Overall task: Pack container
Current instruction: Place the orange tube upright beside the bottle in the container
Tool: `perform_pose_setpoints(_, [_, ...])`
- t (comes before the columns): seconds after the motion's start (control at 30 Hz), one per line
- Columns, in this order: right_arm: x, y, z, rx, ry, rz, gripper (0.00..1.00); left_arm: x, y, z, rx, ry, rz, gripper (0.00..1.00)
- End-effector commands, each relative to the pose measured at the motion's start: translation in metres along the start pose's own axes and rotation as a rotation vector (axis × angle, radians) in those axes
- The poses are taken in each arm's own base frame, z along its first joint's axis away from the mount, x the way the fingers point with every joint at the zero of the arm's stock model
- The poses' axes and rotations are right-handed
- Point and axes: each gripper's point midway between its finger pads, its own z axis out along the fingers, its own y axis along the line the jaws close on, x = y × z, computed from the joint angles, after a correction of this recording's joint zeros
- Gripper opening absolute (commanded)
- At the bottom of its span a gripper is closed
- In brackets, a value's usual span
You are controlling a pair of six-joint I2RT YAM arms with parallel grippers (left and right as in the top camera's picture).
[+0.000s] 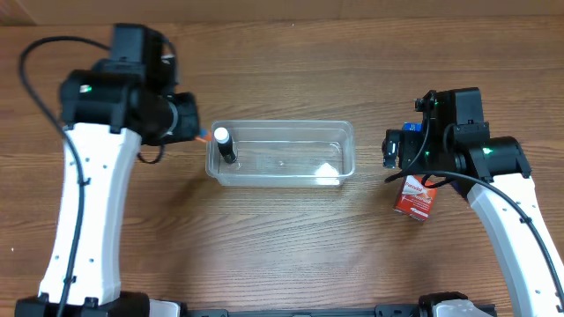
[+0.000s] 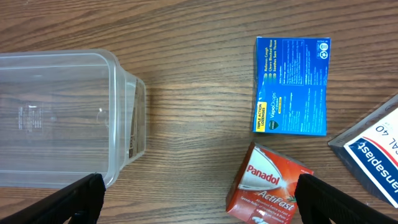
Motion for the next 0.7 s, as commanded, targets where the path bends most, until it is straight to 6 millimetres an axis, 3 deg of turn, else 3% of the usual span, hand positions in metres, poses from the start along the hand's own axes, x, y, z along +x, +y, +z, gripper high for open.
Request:
perform_pose_setpoints(0.0, [-0.013, 0.002, -0.01, -0.008, -0.044, -0.003, 1.0, 0.01, -0.012, 0.027, -0.029, 0.066, 0.049, 0.05])
perform_pose_setpoints(0.13, [-0.013, 0.002, -0.01, -0.008, -0.044, -0.003, 1.0, 0.028, -0.02, 0.067, -0.047, 0.155, 0.071, 0.04])
perform_pose_setpoints(0.3, [-0.013, 0.002, -0.01, -0.008, -0.044, -0.004, 1.0, 0.046, -0.011, 0.111, -0.078, 0.218, 0.069, 0.06])
perform_pose_setpoints(0.43, [-0.013, 0.002, -0.01, -0.008, -0.044, -0.003, 0.99, 0.045, 0.004, 0.129, -0.153, 0.203, 0.077, 0.1])
perform_pose_setpoints(0.67, [-0.012, 0.002, -0.01, -0.008, -0.043, -0.003, 1.0, 0.035, 0.001, 0.137, -0.147, 0.168, 0.078, 0.13])
